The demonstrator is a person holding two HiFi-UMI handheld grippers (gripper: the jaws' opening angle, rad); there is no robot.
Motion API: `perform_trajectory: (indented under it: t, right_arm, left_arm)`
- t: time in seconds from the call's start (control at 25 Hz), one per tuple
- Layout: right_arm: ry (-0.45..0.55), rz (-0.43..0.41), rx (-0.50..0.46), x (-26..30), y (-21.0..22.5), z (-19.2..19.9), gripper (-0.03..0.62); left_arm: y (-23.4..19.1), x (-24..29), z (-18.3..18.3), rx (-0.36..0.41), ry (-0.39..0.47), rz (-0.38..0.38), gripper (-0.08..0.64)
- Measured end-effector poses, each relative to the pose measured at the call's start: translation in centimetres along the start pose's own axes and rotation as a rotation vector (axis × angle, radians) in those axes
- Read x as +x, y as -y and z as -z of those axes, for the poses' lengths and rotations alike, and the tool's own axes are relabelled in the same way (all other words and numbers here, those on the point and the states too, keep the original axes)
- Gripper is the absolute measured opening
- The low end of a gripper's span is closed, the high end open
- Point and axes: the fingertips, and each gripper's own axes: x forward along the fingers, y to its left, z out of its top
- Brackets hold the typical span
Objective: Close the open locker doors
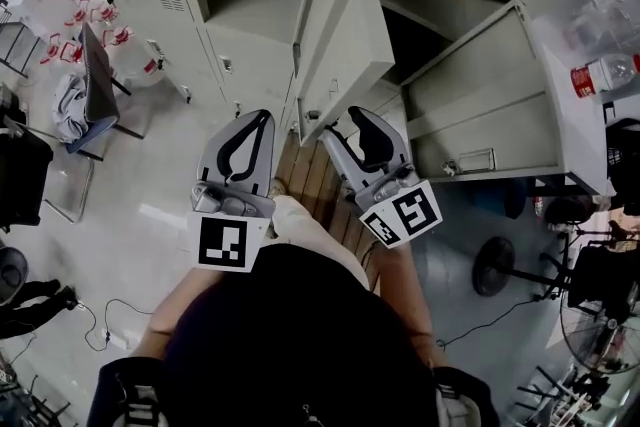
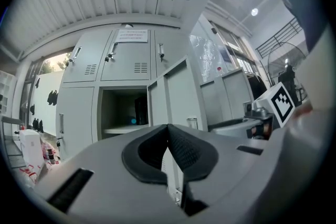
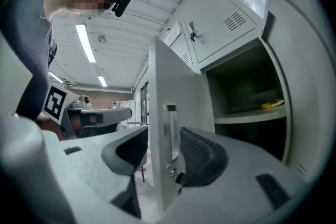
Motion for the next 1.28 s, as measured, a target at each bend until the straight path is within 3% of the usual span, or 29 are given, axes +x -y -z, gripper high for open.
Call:
perform_trajectory:
  t: [0.4, 0.84, 1.28]
  right_arm:
    - [-0.001, -0.141, 0.020, 2.0, -0.8, 0.6, 0.176]
    - [-0.013, -0.190, -0.027, 5.5, -3.6, 0.7, 0.172]
    - [-0.007, -0.254, -0.014, 8.5, -5.8, 0.8, 0.141]
  left_arm:
    - [-2.6, 1.5, 0.6, -0.003, -0.006, -0.034, 0.003]
    - [-5.8, 0.2, 1.1, 0.000, -0.032, -0.103, 0.003]
    - [-7.9, -1.1, 1.9, -0.007, -0.059, -0.168, 0.003]
